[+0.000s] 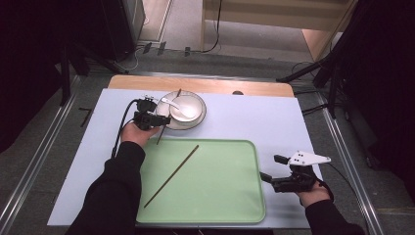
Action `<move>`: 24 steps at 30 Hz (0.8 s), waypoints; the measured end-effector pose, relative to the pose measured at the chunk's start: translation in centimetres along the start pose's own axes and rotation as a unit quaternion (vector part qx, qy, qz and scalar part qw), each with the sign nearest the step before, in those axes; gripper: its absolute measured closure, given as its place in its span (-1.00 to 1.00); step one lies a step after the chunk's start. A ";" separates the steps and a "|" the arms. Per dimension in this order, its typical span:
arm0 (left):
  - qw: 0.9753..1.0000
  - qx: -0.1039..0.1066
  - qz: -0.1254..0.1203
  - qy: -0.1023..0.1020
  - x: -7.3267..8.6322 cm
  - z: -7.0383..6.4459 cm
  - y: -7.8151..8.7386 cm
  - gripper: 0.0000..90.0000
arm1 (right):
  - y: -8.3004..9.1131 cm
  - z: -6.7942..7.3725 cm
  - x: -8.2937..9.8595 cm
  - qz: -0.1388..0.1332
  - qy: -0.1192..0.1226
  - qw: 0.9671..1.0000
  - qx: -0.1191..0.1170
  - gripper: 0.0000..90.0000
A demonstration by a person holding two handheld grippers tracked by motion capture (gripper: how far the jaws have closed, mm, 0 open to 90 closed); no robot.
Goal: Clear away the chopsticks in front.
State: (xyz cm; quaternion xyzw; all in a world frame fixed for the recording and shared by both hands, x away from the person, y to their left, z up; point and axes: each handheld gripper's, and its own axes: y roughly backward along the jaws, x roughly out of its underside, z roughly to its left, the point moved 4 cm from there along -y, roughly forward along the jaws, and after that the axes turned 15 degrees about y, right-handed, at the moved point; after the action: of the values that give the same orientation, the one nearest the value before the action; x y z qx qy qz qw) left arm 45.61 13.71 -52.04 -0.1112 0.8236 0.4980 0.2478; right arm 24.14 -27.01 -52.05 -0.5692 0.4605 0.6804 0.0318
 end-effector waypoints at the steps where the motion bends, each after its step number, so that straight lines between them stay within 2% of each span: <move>1: 1.000 -0.002 0.002 0.003 0.0 0.0 -0.1 0.61 | 0.0 0.0 0.0 0.001 0.000 1.000 -0.001 -0.66; 6: 1.000 -0.020 0.014 0.004 -0.3 -0.2 -0.5 0.67 | 0.0 0.0 0.0 0.000 0.000 1.000 -0.001 -0.66; 12: 0.999 -0.020 0.013 0.027 -0.4 0.0 -0.9 0.78 | 0.0 0.0 0.0 -0.001 0.000 1.000 0.000 -0.66; 17: 0.999 -0.012 0.017 0.046 -0.4 0.1 -1.2 0.86 | 0.0 -0.1 0.0 -0.001 0.001 1.000 0.000 -0.66; 24: 0.998 -0.010 0.019 0.060 -0.5 0.3 -1.1 0.92 | 0.0 0.0 0.0 -0.002 -0.001 1.000 -0.002 -0.66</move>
State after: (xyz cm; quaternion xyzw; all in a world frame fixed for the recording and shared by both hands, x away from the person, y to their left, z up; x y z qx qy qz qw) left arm 46.58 13.44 -52.75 -0.1280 0.8339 0.5032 0.1872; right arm 24.17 -27.06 -52.08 -0.5695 0.4580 0.6819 0.0318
